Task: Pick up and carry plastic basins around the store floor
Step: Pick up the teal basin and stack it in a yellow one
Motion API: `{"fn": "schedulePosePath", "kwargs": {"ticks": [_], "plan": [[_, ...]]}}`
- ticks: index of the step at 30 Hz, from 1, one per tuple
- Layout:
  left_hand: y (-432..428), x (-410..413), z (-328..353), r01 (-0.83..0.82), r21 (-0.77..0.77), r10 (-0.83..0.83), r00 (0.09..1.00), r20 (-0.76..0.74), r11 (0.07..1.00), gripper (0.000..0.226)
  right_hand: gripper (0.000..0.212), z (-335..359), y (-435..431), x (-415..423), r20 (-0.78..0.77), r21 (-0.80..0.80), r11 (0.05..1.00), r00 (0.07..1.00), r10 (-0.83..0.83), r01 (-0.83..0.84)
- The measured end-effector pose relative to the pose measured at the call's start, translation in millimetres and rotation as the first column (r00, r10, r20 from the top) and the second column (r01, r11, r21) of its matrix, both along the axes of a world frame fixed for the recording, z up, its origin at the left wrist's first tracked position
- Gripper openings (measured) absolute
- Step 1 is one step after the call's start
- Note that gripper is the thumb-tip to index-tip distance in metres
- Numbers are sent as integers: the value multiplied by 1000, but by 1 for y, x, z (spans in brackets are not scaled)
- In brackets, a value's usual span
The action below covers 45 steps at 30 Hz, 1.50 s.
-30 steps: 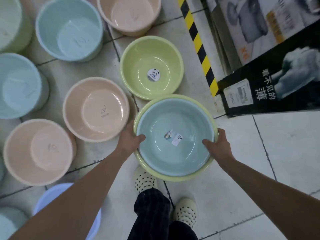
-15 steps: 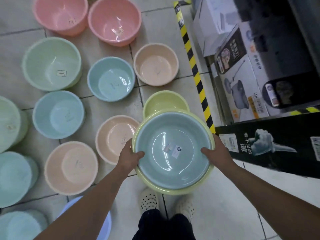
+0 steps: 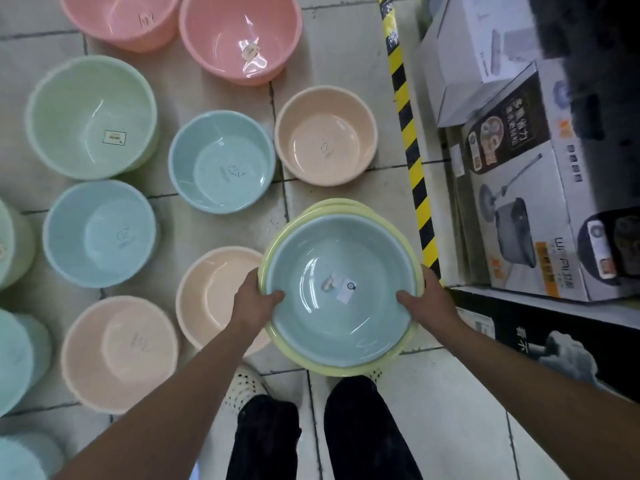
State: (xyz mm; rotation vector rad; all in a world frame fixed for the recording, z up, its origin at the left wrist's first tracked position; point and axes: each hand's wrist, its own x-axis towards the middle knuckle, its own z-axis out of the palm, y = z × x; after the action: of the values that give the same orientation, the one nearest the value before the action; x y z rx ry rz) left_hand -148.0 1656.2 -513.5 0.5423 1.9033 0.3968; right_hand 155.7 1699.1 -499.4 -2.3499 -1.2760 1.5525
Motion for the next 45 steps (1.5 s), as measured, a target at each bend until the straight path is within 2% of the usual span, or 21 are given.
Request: {"fn": "schedulePosePath", "kwargs": {"ticks": [4,12,17,22,34,37,45], "plan": [[31,0,-44,44,33,-43,999,-34,998,48,58,-47,19,-2,48,16,1000,999,-10,9],[60,5,-123,45,116,-35,995,-93,992,48,56,-136,44,-11,115,104,989,986,-120,108],[63,11,-162,72,121,-61,993,-98,990,38,57,-177,39,-10,122,104,978,974,-190,178],[63,21,-195,88,113,-77,992,-96,990,39,56,-208,32,-1,125,84,978,971,-202,192],[54,41,-246,73,132,-60,993,-101,989,58,60,-256,22,21,87,57,977,974,-208,203],[56,41,-248,99,95,-93,994,-59,991,65,61,-259,22,21,79,43,982,979,-189,186],[56,44,-250,172,67,-164,981,-107,983,59,62,-259,24,18,121,18,991,983,-137,135]]}}
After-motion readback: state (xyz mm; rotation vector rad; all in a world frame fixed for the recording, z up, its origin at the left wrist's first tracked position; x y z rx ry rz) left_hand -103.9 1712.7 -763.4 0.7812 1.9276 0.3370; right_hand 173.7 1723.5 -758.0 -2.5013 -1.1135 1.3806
